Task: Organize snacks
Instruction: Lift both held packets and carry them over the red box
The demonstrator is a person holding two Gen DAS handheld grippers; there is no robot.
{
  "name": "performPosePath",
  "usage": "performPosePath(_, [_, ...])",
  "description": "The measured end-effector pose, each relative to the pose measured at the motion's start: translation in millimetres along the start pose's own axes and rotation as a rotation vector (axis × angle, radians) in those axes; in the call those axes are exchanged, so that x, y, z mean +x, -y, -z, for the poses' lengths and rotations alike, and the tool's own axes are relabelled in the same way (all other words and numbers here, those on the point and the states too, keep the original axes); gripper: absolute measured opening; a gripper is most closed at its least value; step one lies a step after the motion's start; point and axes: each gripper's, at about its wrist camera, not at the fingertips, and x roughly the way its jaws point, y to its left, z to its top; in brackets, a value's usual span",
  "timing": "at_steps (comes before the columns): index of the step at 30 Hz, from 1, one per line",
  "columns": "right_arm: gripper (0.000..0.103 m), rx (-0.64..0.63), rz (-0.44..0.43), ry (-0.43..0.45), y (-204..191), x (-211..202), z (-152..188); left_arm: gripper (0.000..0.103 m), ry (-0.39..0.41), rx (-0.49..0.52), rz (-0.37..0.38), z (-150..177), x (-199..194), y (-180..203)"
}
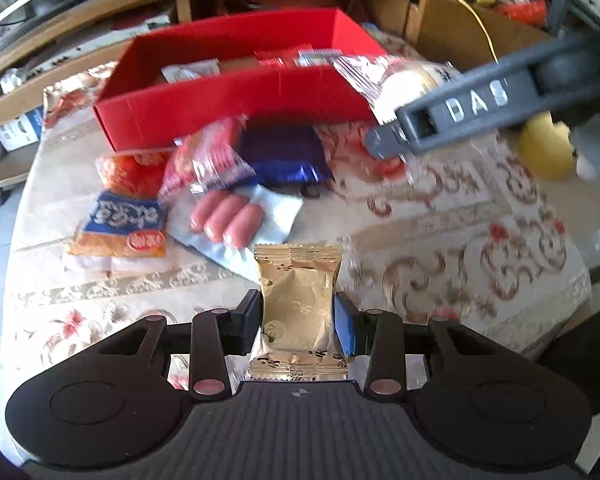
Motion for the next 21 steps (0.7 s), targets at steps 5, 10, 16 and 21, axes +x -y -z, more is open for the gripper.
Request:
performPosePath(5, [0.079,0.018,0.006,0.022,2,-8,-3,0.047,0.042,-0.039,-0.016,-12,-9,-1])
performPosePath(10, [0.079,0.033,0.019,0.043,1,-15,-8,0.047,0.084,-0.092,-0.024,-29,-15,-7])
performPosePath(16, [0.079,0.052,0.022,0.056,1,-13,-16,0.047,0.155,-0.141,-0.027,-53,-16,-25])
performPosePath(21, [0.079,0.046,0.055,0.079,0,-6,-31,0.047,0.203,-0.163,-0.023,-82,-11,-39])
